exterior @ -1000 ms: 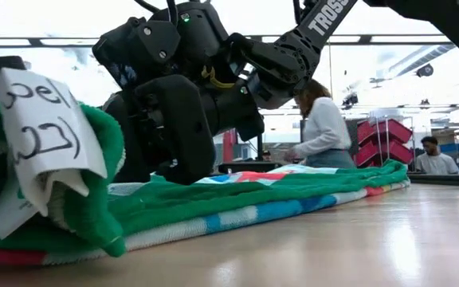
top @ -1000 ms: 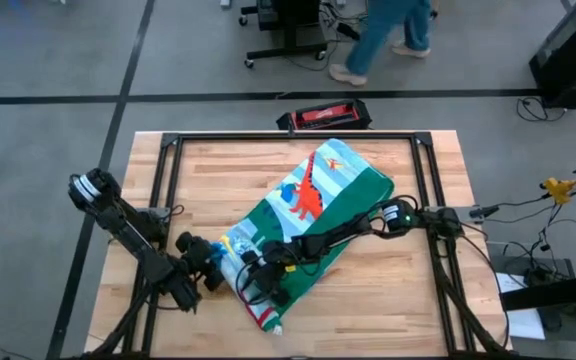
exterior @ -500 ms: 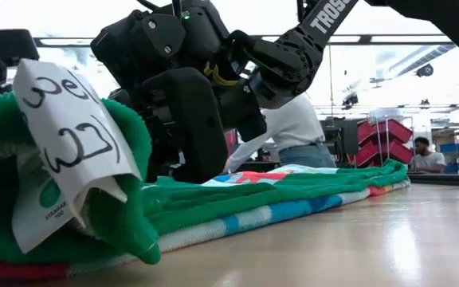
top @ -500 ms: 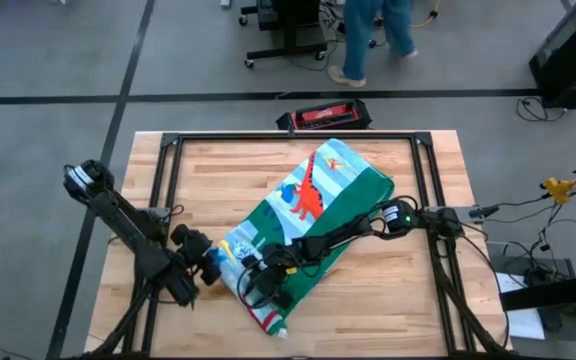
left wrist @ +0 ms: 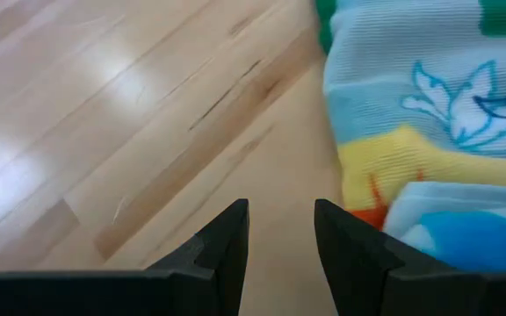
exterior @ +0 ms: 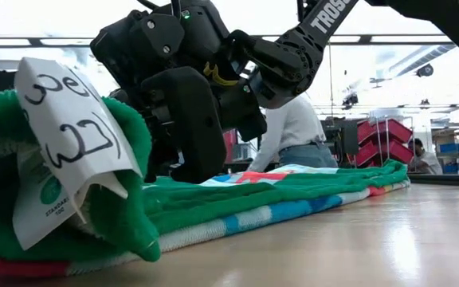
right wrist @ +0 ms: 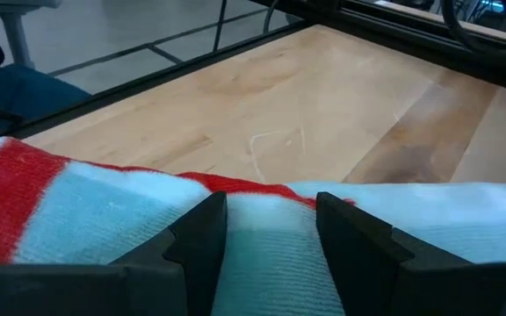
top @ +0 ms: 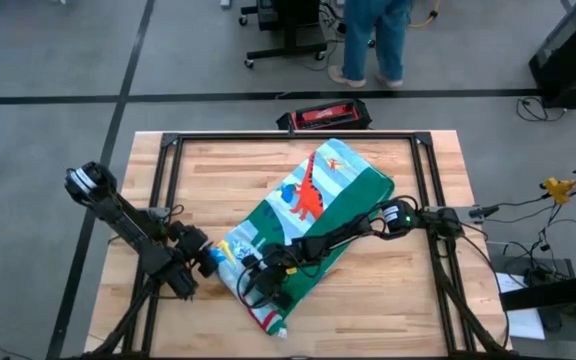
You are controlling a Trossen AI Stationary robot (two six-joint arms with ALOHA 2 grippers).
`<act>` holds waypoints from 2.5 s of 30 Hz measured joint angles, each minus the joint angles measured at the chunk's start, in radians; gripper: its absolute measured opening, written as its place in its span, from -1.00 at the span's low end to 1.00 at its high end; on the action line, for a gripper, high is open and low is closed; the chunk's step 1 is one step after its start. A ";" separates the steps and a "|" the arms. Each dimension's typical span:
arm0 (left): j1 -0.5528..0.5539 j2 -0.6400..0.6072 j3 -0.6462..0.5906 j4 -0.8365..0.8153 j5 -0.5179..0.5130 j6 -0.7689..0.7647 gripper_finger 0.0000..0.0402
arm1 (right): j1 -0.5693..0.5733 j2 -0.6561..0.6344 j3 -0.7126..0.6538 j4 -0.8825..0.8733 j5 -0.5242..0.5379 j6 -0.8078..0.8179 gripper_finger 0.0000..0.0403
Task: Roll towel
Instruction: Roll the multi-color dinosaur print towel
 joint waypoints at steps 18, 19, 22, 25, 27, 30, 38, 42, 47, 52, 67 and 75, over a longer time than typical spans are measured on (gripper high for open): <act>-0.090 0.110 0.428 0.002 -0.038 0.101 -0.42 | -0.001 0.000 0.000 -0.001 0.003 -0.024 -0.18; -0.086 0.151 0.435 0.032 -0.046 0.113 -0.42 | -0.001 0.000 0.000 -0.001 0.004 -0.025 -0.17; -0.073 0.269 0.452 0.066 -0.047 0.113 -0.42 | -0.001 -0.005 0.000 -0.009 0.026 -0.028 -0.14; -0.073 0.359 0.479 0.086 -0.047 0.104 -0.42 | -0.001 -0.017 0.000 -0.029 0.037 -0.035 -0.13; -0.073 0.397 0.494 0.087 -0.048 0.103 -0.42 | -0.001 -0.024 -0.001 -0.035 0.040 -0.036 -0.13; -0.073 0.417 0.497 0.094 -0.041 0.081 -0.42 | -0.001 -0.040 -0.002 -0.053 0.042 -0.034 -0.13; -0.073 0.425 0.488 0.104 -0.031 0.080 -0.42 | -0.030 -0.126 0.001 -0.084 0.023 -0.095 -0.09; -0.073 0.425 0.487 0.111 -0.041 0.087 -0.42 | -0.062 -0.095 0.009 -0.074 -0.016 -0.068 -0.09; -0.073 0.425 0.487 0.112 -0.045 0.090 -0.42 | -0.065 -0.043 0.023 -0.066 -0.054 -0.067 -0.09; -0.073 0.423 0.486 0.111 -0.048 0.103 -0.42 | -0.069 -0.032 0.025 -0.067 -0.058 -0.062 -0.09; -0.097 0.263 0.486 0.104 0.069 0.129 -0.42 | -0.069 -0.016 0.020 -0.082 -0.059 -0.067 -0.09; -0.138 0.353 0.486 0.199 0.166 0.043 -0.42 | -0.069 0.011 0.022 -0.063 -0.065 -0.055 -0.09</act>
